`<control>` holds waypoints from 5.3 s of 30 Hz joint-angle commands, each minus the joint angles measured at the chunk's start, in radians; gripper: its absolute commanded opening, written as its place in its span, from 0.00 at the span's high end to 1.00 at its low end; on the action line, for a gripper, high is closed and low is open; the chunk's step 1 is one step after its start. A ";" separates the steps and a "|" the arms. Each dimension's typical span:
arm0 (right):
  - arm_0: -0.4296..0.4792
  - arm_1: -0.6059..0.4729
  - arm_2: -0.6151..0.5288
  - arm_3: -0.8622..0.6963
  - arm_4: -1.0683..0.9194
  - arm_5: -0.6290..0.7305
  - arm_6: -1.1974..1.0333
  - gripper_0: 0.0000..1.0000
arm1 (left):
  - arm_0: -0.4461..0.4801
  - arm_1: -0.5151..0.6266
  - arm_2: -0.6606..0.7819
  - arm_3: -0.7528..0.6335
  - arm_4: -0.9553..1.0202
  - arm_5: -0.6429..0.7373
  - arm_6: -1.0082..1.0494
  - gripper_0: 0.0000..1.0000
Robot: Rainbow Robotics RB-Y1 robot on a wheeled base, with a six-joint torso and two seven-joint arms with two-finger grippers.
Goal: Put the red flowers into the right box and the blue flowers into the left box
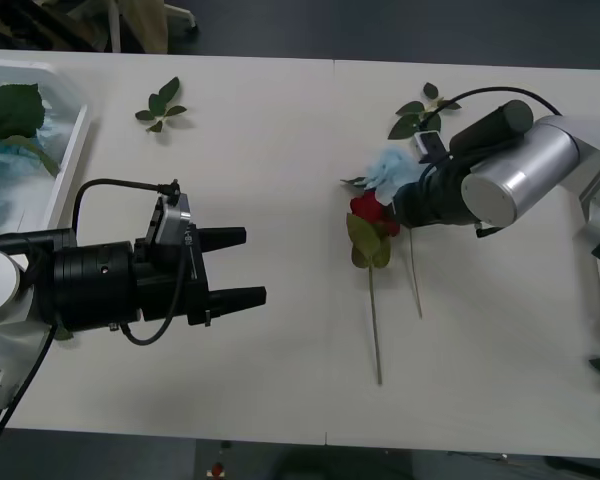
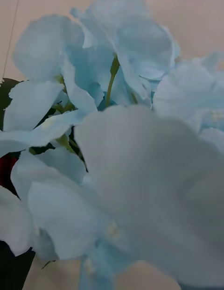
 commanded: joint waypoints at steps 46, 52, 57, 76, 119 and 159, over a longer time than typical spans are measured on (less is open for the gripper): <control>0.004 0.011 0.163 0.130 0.049 -0.273 0.043 1.00 | -0.018 0.013 -0.006 -0.019 0.013 0.003 -0.028 0.00; 0.001 0.002 0.163 0.130 0.040 -0.278 0.043 1.00 | -0.018 0.013 -0.006 -0.019 0.013 0.003 -0.028 0.00; -0.002 -0.012 0.137 0.120 0.003 -0.276 0.046 1.00 | -0.018 0.013 -0.006 -0.019 0.013 0.003 -0.028 0.00; 0.064 -0.120 -0.159 -0.051 -0.247 -0.196 0.219 1.00 | -0.018 0.013 -0.006 -0.019 0.013 0.003 -0.028 0.00; 0.172 0.240 -0.705 -0.140 -0.960 0.201 1.453 1.00 | 0.002 0.021 0.034 -0.017 0.074 0.015 -0.028 0.00; 0.176 0.501 -0.782 -0.097 -0.963 0.390 1.585 1.00 | -0.184 -0.169 -0.240 0.191 0.120 -0.390 -0.028 0.01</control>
